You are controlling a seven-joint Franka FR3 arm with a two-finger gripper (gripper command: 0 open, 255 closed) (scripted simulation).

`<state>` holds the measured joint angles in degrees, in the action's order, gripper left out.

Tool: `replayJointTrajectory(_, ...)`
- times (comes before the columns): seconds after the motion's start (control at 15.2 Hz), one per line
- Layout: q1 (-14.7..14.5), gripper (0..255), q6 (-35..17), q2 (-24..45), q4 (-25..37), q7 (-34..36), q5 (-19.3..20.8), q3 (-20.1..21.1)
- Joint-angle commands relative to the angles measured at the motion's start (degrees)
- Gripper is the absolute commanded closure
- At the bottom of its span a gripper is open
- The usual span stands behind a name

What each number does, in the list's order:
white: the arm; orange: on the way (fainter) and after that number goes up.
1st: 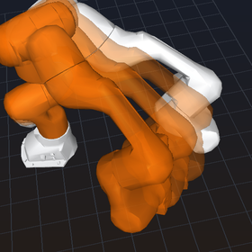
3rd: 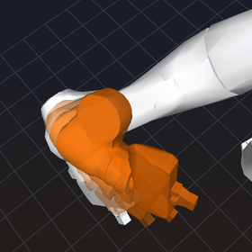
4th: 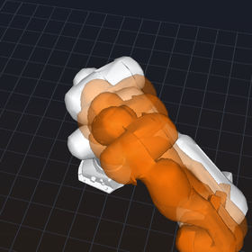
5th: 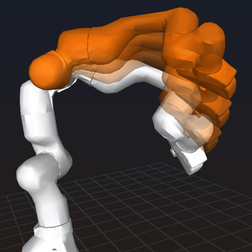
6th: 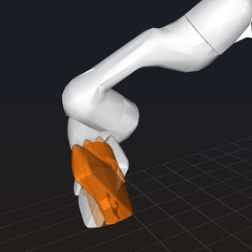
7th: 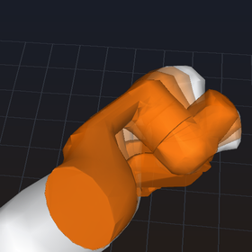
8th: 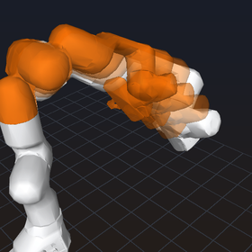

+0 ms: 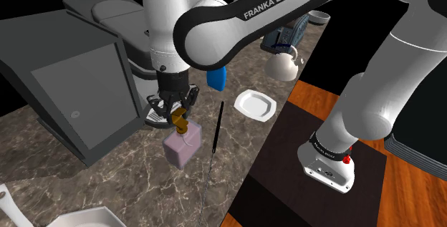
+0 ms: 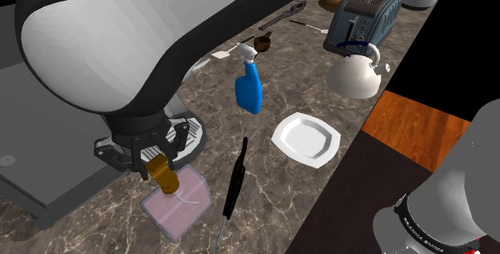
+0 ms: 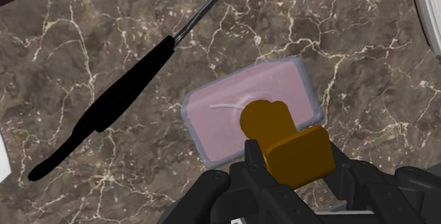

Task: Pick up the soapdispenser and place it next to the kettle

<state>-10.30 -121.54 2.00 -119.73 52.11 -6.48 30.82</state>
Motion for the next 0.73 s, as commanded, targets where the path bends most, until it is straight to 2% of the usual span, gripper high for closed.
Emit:
replayJointTrajectory(0.0,0.0,255,0.0,0.0,0.0,0.0,0.0,0.0)
replayJointTrajectory(0.26,0.0,255,0.0,0.0,0.0,0.0,0.0,0.0)
replayJointTrajectory(0.66,0.2,255,4.5,-1.9,2.8,-0.3,-0.8,-0.1)
